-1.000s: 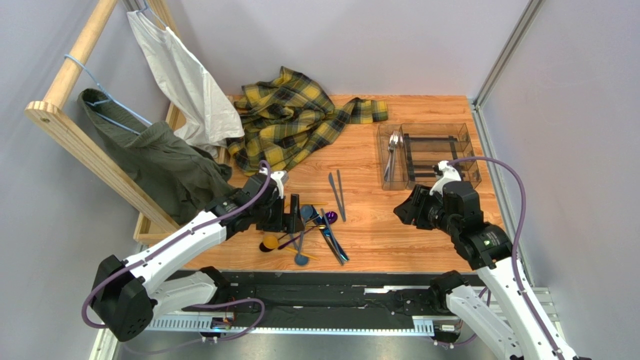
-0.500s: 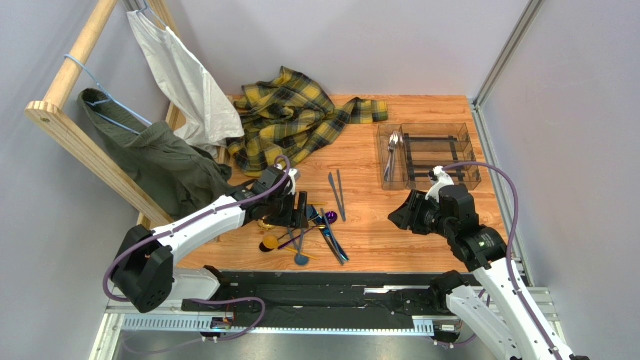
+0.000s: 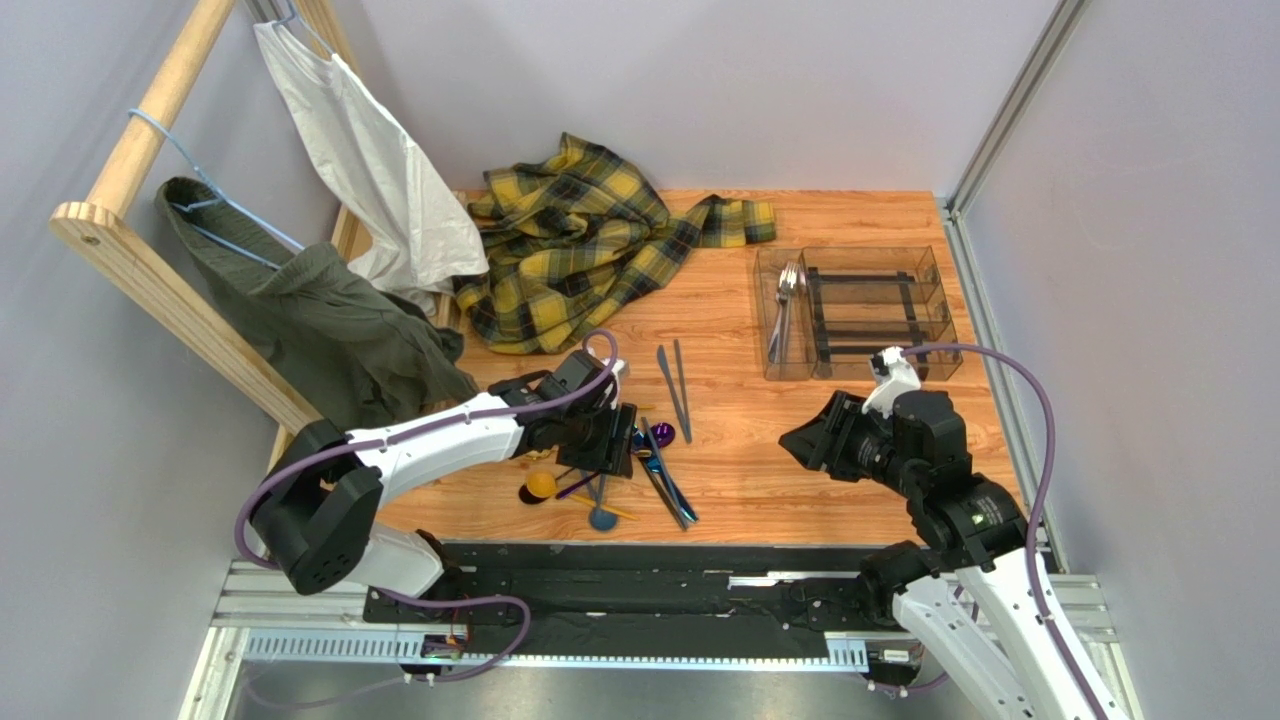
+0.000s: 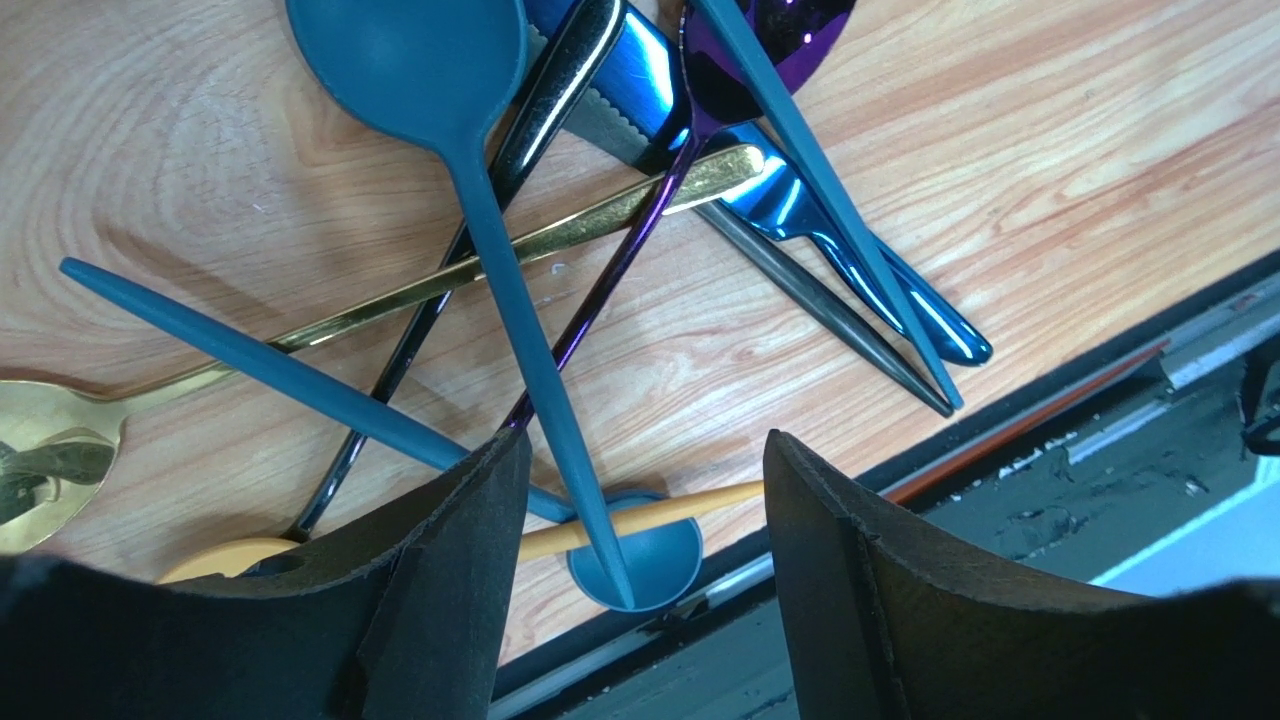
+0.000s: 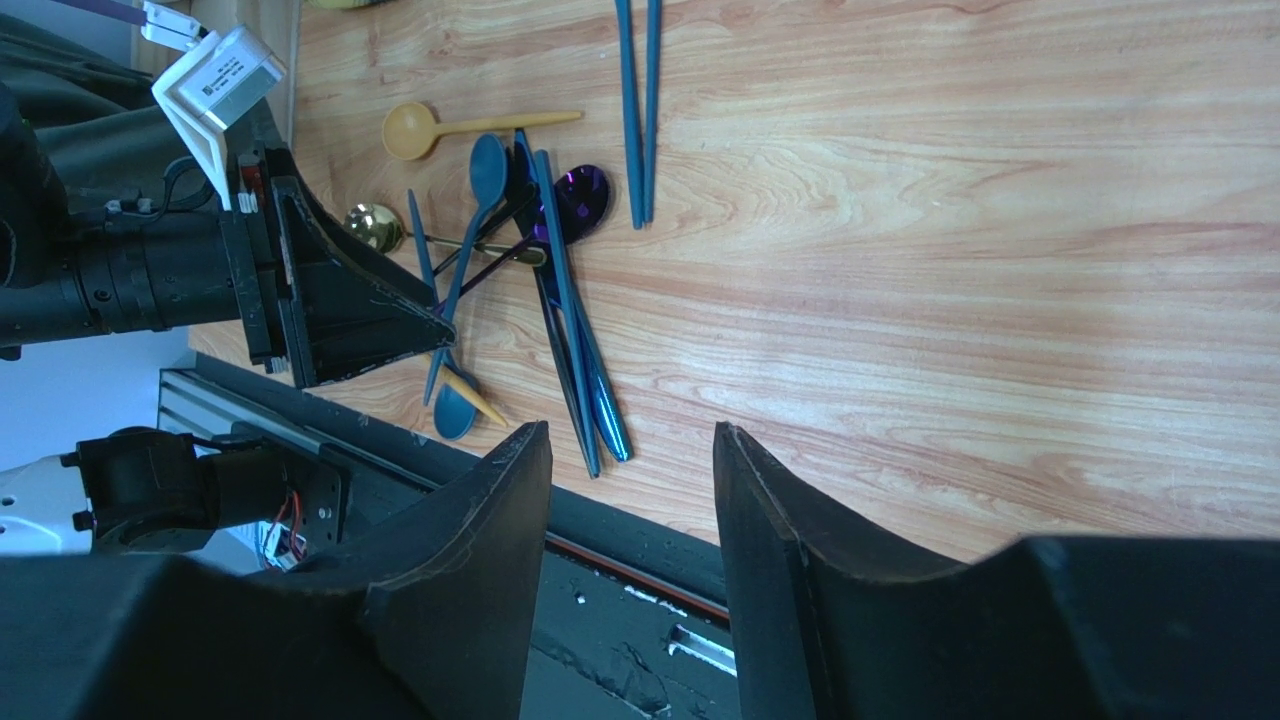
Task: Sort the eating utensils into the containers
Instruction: Pick up the spoon from the center of the board.
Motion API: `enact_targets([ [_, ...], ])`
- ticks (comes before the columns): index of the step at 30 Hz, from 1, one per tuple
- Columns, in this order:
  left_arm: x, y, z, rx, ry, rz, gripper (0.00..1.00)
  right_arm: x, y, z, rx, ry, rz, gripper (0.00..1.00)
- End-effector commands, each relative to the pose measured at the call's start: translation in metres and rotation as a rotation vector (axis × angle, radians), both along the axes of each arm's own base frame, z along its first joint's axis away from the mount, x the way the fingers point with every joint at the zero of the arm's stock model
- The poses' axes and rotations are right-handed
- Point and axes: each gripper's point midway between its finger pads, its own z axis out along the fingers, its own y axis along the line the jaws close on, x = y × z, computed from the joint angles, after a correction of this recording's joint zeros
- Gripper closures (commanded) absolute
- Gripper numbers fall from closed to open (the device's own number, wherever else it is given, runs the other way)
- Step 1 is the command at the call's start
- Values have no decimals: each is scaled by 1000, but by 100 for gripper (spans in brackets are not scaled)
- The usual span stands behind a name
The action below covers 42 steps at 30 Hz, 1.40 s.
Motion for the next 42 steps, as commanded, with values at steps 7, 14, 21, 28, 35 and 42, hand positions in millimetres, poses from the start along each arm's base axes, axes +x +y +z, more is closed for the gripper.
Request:
enact_targets([
  [7, 5, 6, -6, 69, -36, 33, 37, -3, 1, 4, 27, -19, -6, 53],
  [14, 3, 9, -12, 123, -43, 32, 43, -3, 3, -4, 43, -2, -10, 53],
  [21, 3, 12, -16, 169, -52, 37, 52, -2, 1, -3, 30, -4, -11, 53],
  [28, 4, 9, -16, 174, -59, 26, 68, -3, 0, -3, 31, -2, -16, 53],
  [35, 9, 11, -13, 194, -85, 34, 85, -5, 2, 0, 41, -6, -10, 53],
  [42, 13, 12, -12, 225, -88, 36, 100, -7, 7, 4, 75, 2, 9, 53],
])
